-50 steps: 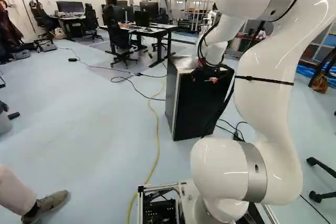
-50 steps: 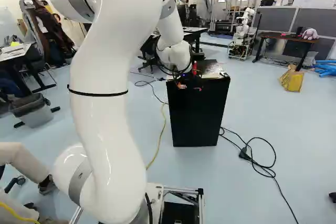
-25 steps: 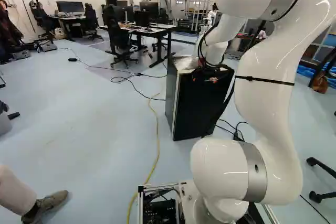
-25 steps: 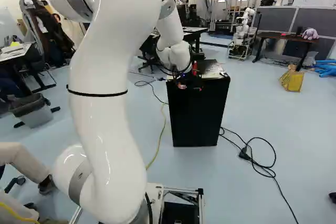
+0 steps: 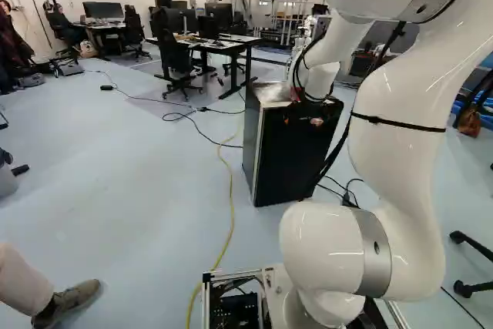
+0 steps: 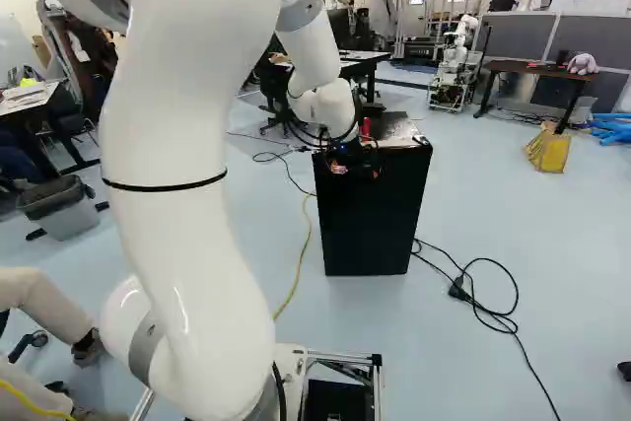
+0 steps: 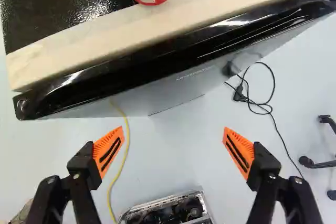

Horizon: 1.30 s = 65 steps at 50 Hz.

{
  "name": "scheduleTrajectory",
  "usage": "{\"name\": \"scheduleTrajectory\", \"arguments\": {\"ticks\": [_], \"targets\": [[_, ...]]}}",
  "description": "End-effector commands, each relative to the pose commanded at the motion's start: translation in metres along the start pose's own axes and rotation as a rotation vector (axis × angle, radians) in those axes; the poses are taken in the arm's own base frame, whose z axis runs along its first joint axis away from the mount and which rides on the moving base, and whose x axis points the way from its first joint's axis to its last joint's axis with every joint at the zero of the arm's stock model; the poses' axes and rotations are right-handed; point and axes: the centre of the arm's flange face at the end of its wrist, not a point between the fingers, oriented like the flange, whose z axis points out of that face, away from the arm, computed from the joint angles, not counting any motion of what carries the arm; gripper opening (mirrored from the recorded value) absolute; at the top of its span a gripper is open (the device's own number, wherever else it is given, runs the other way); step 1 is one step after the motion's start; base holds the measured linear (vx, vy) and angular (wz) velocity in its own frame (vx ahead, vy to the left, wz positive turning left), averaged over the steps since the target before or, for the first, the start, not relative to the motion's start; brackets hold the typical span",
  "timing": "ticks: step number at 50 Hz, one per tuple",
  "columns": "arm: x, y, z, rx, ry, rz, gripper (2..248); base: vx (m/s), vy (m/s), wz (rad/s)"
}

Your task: Grab a drink from the fridge

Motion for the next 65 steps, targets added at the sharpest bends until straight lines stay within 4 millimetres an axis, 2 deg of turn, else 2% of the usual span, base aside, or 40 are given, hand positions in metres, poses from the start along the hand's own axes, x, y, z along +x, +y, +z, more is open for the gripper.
{"name": "scheduleTrajectory", "arguments": {"ticks": [34, 65], "targets": [[-0.028, 0.006, -0.037, -0.009, 0.29, -0.018, 247, 0.0, 0.0, 0.0], [-0.007, 0.003, -0.052, 0.003, 0.614, -0.062, 247, 0.0, 0.0, 0.0]]}}
